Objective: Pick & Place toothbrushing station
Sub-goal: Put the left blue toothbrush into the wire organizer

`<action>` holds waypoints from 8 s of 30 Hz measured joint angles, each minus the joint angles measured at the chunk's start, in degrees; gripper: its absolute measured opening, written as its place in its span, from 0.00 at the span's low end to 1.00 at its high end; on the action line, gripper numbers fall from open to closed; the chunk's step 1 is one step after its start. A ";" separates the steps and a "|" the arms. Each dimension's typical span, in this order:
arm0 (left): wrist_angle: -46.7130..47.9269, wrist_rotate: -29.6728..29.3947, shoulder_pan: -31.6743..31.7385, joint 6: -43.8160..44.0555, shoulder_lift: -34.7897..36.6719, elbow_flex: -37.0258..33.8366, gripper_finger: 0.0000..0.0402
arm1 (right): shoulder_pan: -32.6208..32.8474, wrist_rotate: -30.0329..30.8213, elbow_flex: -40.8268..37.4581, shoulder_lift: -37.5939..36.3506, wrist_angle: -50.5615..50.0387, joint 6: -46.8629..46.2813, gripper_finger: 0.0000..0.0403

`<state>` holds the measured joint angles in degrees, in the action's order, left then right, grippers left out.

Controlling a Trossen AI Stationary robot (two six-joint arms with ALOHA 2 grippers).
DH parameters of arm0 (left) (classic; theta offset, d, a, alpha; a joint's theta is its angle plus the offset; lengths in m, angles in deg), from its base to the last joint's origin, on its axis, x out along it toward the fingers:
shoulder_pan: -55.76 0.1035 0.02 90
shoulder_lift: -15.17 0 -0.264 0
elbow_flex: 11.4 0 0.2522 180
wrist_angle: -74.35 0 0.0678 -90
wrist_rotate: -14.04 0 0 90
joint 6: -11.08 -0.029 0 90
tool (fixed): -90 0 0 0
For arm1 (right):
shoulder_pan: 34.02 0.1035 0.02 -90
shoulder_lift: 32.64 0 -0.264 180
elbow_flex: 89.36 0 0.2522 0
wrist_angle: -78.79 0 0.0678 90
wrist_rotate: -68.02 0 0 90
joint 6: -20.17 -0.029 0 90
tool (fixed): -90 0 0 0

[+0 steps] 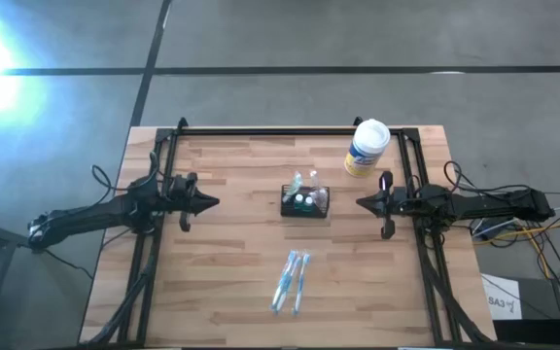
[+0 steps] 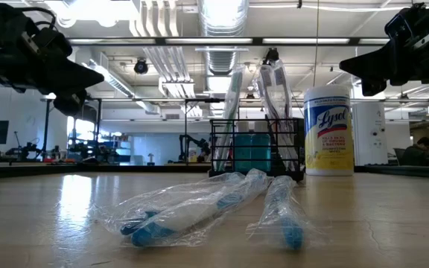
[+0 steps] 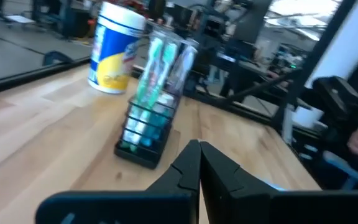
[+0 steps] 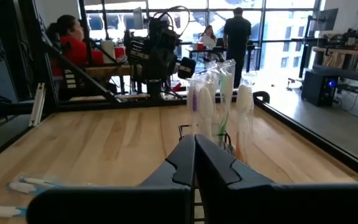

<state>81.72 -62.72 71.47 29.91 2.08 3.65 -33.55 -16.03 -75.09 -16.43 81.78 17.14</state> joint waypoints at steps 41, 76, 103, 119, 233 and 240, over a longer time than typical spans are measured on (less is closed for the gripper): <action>17.02 -15.49 -30.93 19.79 -93.71 66.11 0.41 | 0.01 0.07 0.02 0.09 3.21 -1.20 0.02; 32.94 -19.30 -32.46 8.00 -102.57 78.96 0.02 | 0.02 0.07 0.02 0.09 3.19 -0.87 0.02; -21.27 -28.56 -35.02 -10.32 -25.78 12.80 0.00 | 0.02 0.09 0.04 0.81 3.24 -1.31 0.02; -22.29 -24.02 -32.61 -20.64 -17.04 6.79 0.00 | 0.02 0.15 0.04 0.90 3.23 -0.90 0.02; -0.40 -19.74 -21.00 -12.43 -60.97 44.46 0.28 | 0.00 0.13 0.04 2.05 1.54 0.02 0.02; 3.20 -27.82 -30.20 1.08 -66.56 50.72 0.02 | 0.01 0.13 0.04 1.90 2.25 -2.30 0.02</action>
<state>84.92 -90.55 41.27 30.99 -64.48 54.37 -33.54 -15.90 -75.04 -14.53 84.03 14.84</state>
